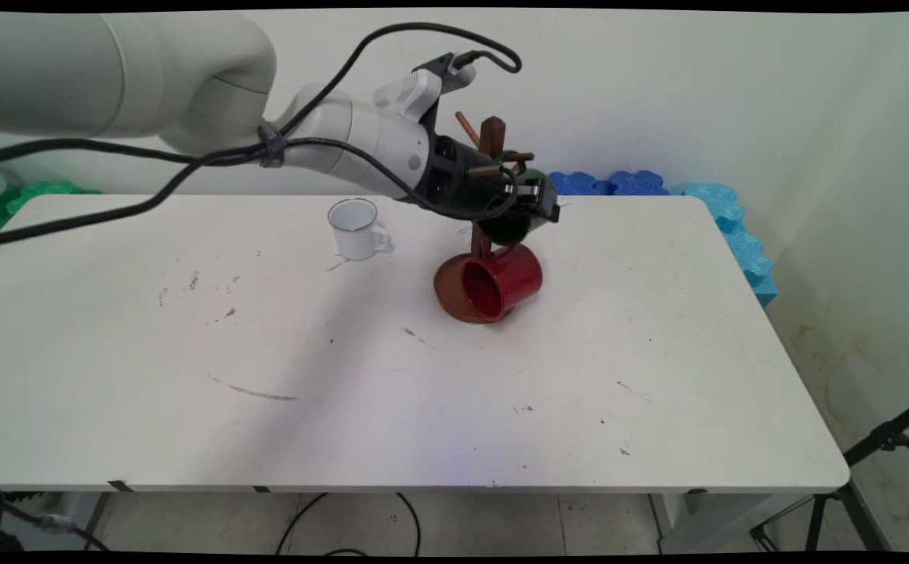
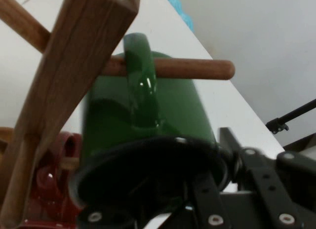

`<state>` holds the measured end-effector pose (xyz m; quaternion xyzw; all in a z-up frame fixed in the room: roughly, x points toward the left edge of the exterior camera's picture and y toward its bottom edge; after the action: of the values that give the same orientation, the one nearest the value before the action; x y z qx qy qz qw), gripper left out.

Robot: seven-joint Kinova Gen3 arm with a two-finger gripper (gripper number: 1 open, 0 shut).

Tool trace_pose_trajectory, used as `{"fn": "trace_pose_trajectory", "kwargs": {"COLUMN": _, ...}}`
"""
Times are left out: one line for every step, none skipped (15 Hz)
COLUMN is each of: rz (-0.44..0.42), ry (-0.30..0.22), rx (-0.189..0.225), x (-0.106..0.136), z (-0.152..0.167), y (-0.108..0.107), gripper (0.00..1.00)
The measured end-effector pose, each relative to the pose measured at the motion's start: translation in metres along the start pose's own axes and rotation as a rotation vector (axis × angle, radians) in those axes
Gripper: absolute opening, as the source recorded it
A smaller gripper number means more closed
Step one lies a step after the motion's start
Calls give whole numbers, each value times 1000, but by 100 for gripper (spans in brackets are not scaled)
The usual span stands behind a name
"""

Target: Pick up the green mug from the rack, then place the picked object on the table

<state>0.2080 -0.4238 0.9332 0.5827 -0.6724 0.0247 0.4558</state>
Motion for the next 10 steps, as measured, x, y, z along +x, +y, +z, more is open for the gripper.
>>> {"fn": "trace_pose_trajectory", "kwargs": {"rz": 2, "ry": 0, "rx": -2, "x": 0, "z": 0, "y": 0, "gripper": 0}}
{"fn": "trace_pose_trajectory", "kwargs": {"rz": 4, "ry": -1, "rx": -3, "x": 0, "z": 0, "y": 1, "gripper": 0}}
{"fn": "trace_pose_trajectory", "kwargs": {"rz": 6, "ry": -1, "rx": -3, "x": -1, "z": -1, "y": 0, "gripper": 0}}
{"fn": "trace_pose_trajectory", "kwargs": {"rz": 8, "ry": -2, "rx": -4, "x": -1, "z": -1, "y": 0, "gripper": 0}}
{"fn": "trace_pose_trajectory", "kwargs": {"rz": 11, "ry": -2, "rx": -5, "x": -1, "z": -1, "y": 0, "gripper": 0}}
{"fn": "trace_pose_trajectory", "kwargs": {"rz": 13, "ry": -2, "rx": -6, "x": -1, "z": -2, "y": 0, "gripper": 0}}
{"fn": "trace_pose_trajectory", "kwargs": {"rz": 15, "ry": -3, "rx": -7, "x": -2, "z": -3, "y": 0, "gripper": 0}}
{"fn": "trace_pose_trajectory", "kwargs": {"rz": 18, "ry": -4, "rx": -9, "x": -2, "z": -5, "y": 0, "gripper": 0}}
{"fn": "trace_pose_trajectory", "kwargs": {"rz": 20, "ry": -6, "rx": -12, "x": -3, "z": -6, "y": 1, "gripper": 0}}
{"fn": "trace_pose_trajectory", "kwargs": {"rz": 21, "ry": -7, "rx": -16, "x": -3, "z": -9, "y": 2, "gripper": 0}}
